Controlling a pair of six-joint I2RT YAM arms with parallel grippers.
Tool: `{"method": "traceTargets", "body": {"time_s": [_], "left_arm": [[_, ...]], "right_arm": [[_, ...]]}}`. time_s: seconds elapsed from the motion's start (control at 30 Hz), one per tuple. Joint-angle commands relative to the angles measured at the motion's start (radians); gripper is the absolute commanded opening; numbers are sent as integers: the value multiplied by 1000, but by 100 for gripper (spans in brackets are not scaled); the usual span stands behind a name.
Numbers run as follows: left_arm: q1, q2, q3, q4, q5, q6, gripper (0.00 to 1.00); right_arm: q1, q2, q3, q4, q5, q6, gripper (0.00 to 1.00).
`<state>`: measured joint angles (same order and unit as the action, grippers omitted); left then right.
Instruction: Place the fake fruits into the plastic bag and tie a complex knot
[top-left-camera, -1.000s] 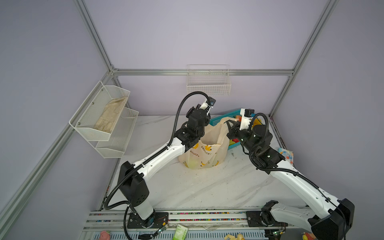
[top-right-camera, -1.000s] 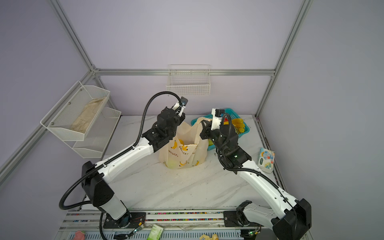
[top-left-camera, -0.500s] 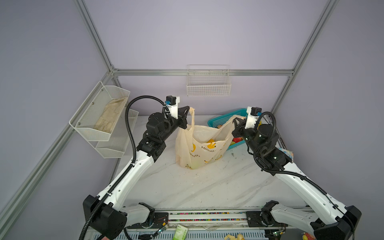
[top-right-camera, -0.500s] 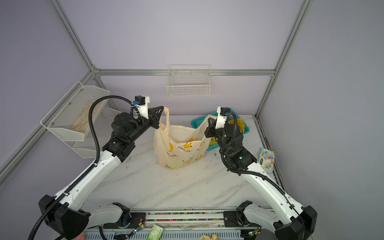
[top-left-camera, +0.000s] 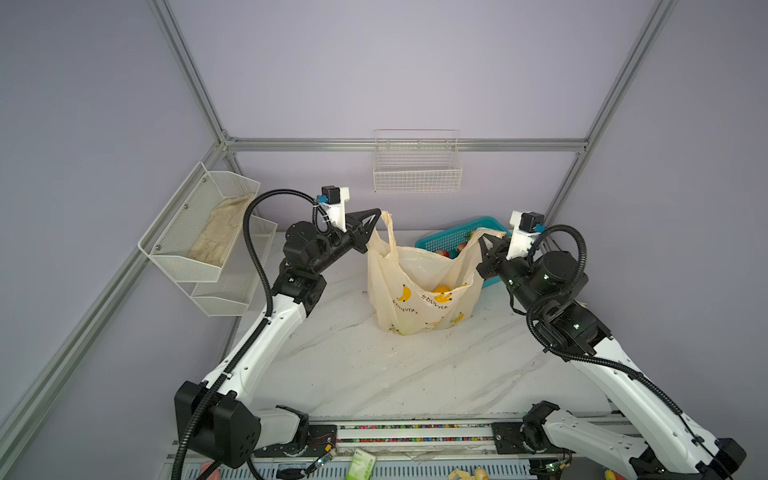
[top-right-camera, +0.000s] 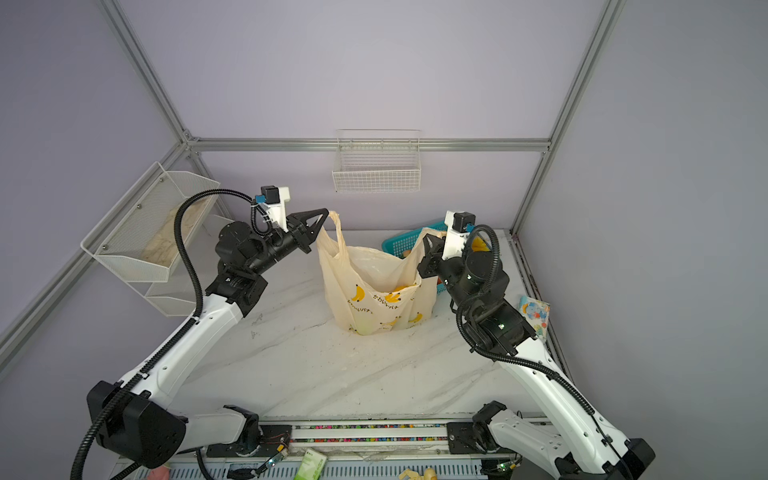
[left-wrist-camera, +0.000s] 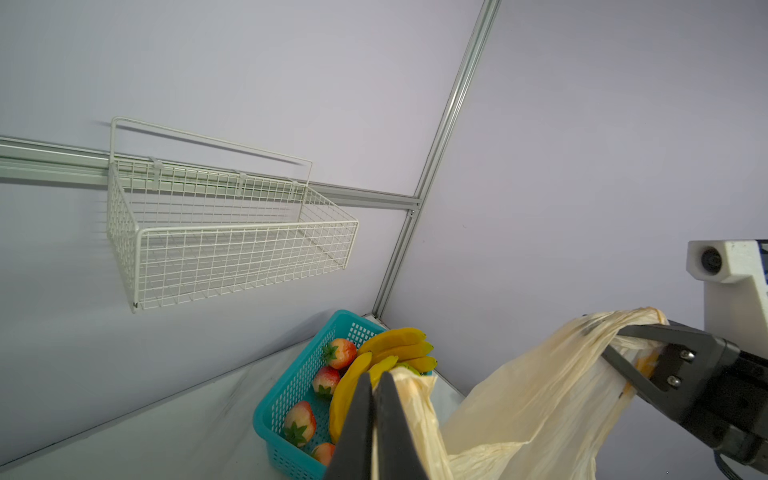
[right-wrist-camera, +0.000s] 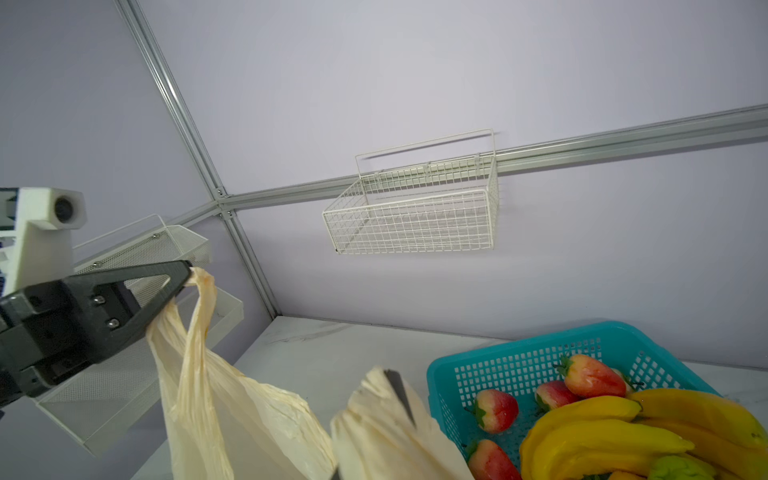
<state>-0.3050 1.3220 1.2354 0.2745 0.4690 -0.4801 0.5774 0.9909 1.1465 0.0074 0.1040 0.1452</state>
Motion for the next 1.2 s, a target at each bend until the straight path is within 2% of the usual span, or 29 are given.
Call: {"method": "traceTargets", "body": {"time_s": [0.0, 0.07, 0.17, 0.3, 0.37, 0.5, 0.57, 0.73, 0.93, 1.03, 1.17], "left_arm": [[14, 7, 28, 62, 13, -42, 0], [15, 22, 26, 68, 18, -40, 0], [15, 48, 14, 98, 42, -53, 0], [15, 73, 6, 143, 91, -78, 0], [14, 74, 7, 151, 105, -81, 0], [15, 71, 4, 162, 119, -84, 0], [15, 71, -2, 171, 120, -84, 0], [15, 83, 3, 173, 123, -85, 0], [14, 82, 21, 149, 137, -71, 0], [14, 83, 21, 147, 136, -72, 0], [14, 83, 21, 143, 143, -69, 0]], "right_arm": [[-4, 0, 34, 41, -8, 11, 1], [-4, 17, 24, 46, 25, 4, 1], [-4, 58, -10, 76, 147, -39, 2], [-7, 176, 2, 99, 235, -71, 9], [-11, 242, 35, 87, 263, -81, 16], [-19, 314, 111, 53, 257, -112, 37], [-19, 318, 143, 38, 221, -142, 55], [-19, 292, 211, -6, 135, -225, 78], [-17, 261, 271, -3, -16, -283, 86], [-16, 276, 321, -25, -187, -282, 86], [-7, 352, 407, -57, -461, -222, 83]]}}
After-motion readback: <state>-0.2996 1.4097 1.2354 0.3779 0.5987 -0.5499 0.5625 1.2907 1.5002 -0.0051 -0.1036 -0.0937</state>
